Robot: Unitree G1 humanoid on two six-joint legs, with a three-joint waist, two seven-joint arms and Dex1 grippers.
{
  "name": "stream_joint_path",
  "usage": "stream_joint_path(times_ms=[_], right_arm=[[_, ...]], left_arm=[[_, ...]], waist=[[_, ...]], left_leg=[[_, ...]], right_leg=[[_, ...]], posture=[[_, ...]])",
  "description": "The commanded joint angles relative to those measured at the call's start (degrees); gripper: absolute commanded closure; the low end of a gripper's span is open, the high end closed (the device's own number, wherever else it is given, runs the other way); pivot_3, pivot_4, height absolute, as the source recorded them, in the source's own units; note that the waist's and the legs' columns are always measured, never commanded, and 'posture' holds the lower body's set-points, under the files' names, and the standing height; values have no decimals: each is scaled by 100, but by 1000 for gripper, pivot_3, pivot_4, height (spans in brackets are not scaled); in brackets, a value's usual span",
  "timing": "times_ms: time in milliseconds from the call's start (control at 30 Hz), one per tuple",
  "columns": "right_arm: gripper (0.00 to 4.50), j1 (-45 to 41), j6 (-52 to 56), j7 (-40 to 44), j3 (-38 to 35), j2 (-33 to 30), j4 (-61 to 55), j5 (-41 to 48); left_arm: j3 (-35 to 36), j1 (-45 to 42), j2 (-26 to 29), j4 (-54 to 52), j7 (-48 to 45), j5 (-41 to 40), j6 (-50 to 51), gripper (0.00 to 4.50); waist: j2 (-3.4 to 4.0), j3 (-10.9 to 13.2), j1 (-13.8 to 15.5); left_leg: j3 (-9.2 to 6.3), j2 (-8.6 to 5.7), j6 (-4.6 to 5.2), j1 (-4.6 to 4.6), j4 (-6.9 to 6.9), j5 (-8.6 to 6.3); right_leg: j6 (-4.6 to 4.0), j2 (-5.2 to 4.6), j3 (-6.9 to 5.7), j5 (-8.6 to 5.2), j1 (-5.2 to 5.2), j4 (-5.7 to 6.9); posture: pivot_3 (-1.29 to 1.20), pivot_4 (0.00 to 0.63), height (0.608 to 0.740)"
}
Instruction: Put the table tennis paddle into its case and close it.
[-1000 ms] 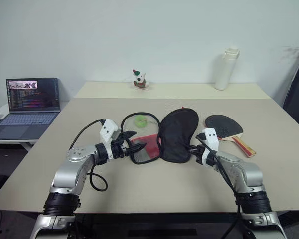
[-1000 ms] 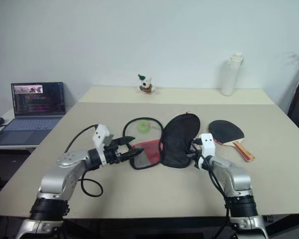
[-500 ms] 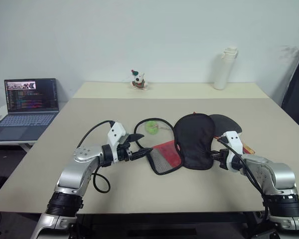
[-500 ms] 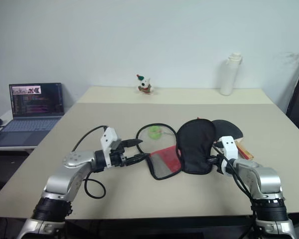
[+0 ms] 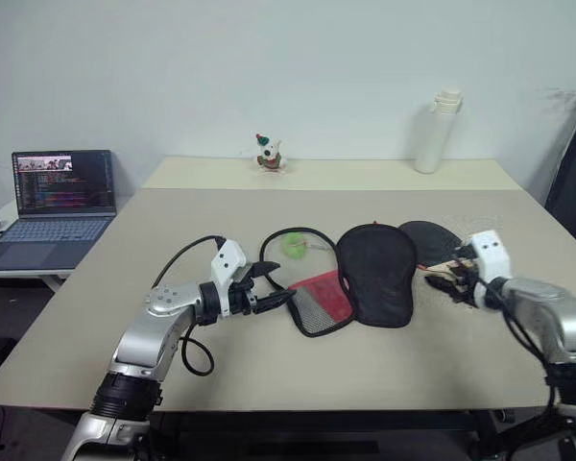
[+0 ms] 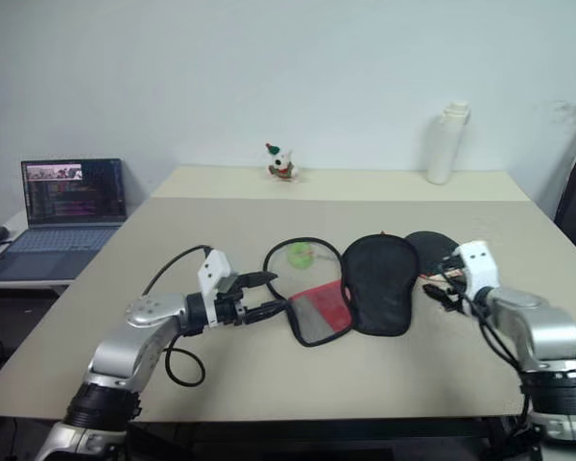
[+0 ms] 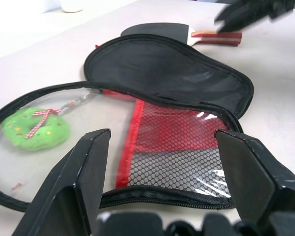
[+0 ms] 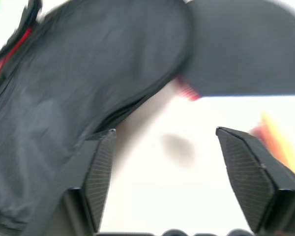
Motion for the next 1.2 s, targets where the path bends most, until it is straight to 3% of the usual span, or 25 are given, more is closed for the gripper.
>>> stream_joint_path(times_ms=[33,100,200,233,500,833,967,1067,1167,1200], right_arm=[[1041,-328,-521,292,-138,-319,454,-103],[1041,-561,-772,295,-91,-334,1027,-226],[103,-953,-1207,242,39,-199,1943,-448],[47,-1098,-1324,221,63,-132,2259,-503],[47,-1918,-2242,389,327,239,4625,-971],[47,-2023,-2694,661,438,302,5341,-1279],[1246,-2040,-2739,412,281,399,5378,-1236],[2483,-2003,-2768,195,172,478,5312,-1205],[3338,-1949,-2816,-189,2,524,5207,-1178],[3440,-1929,-2820,-289,-48,525,5155,-1179]], left_arm=[[38,-63,-17,-240,14,-43,-104,808],[9,-126,-50,-196,8,-35,-128,808],[-34,-216,-93,-132,-22,-10,-168,808],[-43,-241,-100,-109,-37,0,-181,808],[-58,-336,-68,28,-119,40,-289,808],[-13,-272,14,110,-139,58,-399,808],[-36,-286,8,181,-149,88,-453,808],[-49,-291,-4,227,-161,117,-498,808],[-50,-273,-12,243,-171,140,-535,808],[-46,-260,-11,240,-175,144,-544,808]], waist=[[0,0,-7],[-1,0,-13],[-2,1,-10],[-2,1,-16],[2,4,-20],[2,4,-19],[2,4,-26],[2,4,-29],[2,4,-38],[2,4,-38]], left_leg=[[2,1,0,1,0,0],[3,2,0,2,0,0],[4,2,0,1,1,0],[5,1,0,1,0,0],[8,1,0,0,-3,0],[8,1,0,2,-1,0],[8,1,0,2,-1,0],[9,1,0,2,-1,0],[9,2,0,4,-2,0],[9,2,0,4,-1,0]], right_leg=[[2,1,1,-1,0,0],[2,3,2,-1,0,0],[-2,4,3,1,1,0],[-4,4,4,2,1,-1],[-8,4,7,5,0,-3],[-8,2,6,5,0,2],[-8,2,7,5,0,1],[-8,2,8,5,0,2],[-8,3,9,5,0,4],[-8,3,10,5,0,4]], posture=[[0,150,740],[0,150,740],[0,150,740],[0,150,740],[0,150,740],[0,150,740],[0,150,740],[0,150,740],[0,150,740],[0,150,740]])
